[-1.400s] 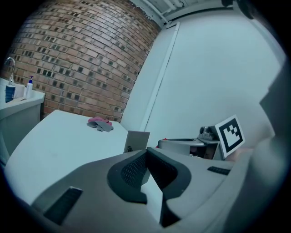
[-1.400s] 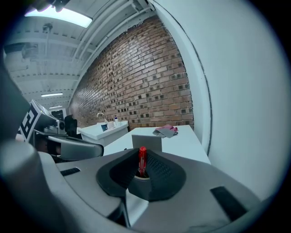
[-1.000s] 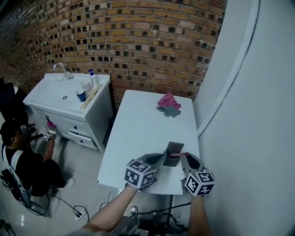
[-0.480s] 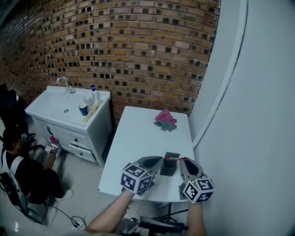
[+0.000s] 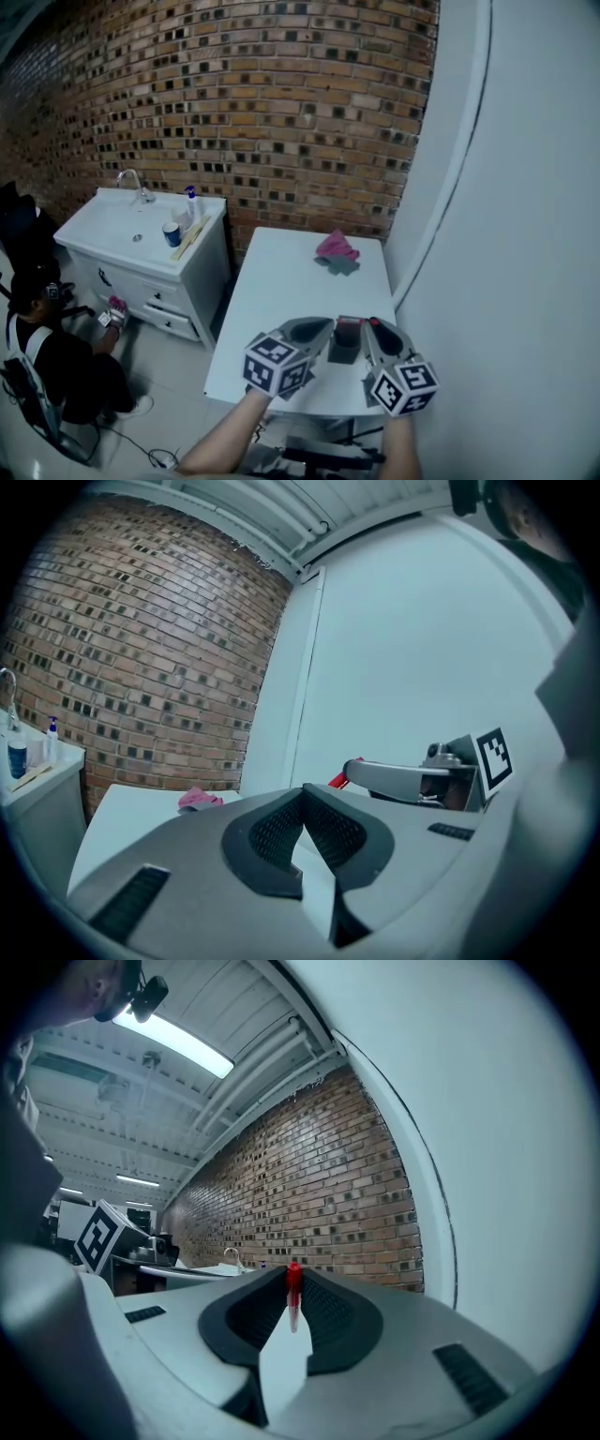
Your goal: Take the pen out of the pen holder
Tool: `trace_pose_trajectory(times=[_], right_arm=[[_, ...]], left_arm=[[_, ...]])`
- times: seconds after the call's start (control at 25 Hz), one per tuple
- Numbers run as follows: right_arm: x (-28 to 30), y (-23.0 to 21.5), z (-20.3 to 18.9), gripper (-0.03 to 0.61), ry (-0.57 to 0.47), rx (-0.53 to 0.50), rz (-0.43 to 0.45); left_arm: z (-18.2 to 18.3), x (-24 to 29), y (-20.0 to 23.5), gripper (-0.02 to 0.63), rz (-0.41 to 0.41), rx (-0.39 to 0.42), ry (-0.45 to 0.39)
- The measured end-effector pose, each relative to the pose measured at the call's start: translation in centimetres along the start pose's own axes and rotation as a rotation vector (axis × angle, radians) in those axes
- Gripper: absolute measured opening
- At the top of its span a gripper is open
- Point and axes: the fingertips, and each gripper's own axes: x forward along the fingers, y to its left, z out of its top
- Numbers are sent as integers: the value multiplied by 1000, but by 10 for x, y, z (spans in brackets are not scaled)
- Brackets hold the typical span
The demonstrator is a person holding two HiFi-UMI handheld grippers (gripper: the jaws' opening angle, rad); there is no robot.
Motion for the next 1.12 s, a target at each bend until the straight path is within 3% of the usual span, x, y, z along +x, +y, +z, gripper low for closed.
trace_pose_trajectory(times=[1.12], right_arm=[[-11, 9, 1, 54, 5, 3, 50]], left_arm=[[-1, -4, -9, 0, -26, -1, 2]])
